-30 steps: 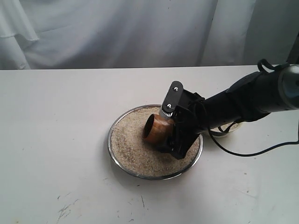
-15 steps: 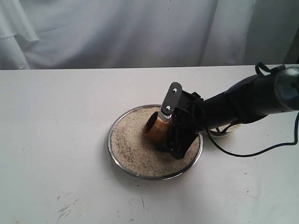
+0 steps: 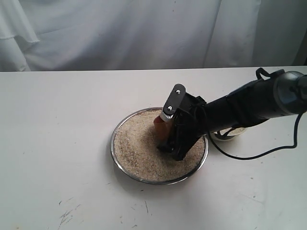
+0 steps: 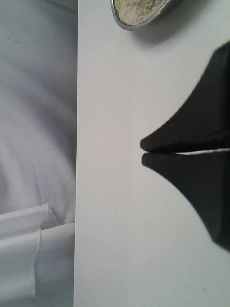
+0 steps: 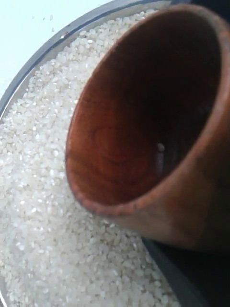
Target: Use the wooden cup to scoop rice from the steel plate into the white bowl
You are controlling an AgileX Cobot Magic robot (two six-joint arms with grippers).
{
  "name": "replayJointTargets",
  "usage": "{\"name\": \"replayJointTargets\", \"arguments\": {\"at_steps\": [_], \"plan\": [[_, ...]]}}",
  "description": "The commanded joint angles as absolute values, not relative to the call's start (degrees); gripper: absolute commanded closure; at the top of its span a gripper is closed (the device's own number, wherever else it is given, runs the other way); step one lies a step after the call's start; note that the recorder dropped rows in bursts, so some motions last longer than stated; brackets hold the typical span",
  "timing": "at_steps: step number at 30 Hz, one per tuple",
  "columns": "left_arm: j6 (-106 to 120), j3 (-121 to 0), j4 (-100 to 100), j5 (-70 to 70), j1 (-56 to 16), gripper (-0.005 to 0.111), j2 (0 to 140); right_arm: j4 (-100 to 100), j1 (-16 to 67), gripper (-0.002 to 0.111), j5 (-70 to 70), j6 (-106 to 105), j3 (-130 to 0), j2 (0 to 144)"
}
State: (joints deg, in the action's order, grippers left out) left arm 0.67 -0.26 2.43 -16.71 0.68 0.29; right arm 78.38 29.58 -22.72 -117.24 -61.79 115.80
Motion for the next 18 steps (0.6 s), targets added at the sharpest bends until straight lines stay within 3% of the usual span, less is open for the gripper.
{"name": "replayJointTargets", "arguments": {"at_steps": [1,5,13,18], "plan": [[0.5,0.0,2.5,-16.3,0.6,0.107,0.0,79.3,29.7,0.036,-22.6,-117.6,-62.5,115.7],[0.5,0.0,2.5,-16.3,0.6,0.107,0.0,84.8,29.7,0.049,-22.7,-117.6,-62.5,116.5],[0.5,0.0,2.5,-16.3,0.6,0.107,0.0,84.9,29.7,0.090,-22.7,-116.2,-62.5,115.9],[0.5,0.0,2.5,-16.3,0.6,0.107,0.0,84.9,29.7,0.105,-21.9,-116.2,-62.5,112.9]]}}
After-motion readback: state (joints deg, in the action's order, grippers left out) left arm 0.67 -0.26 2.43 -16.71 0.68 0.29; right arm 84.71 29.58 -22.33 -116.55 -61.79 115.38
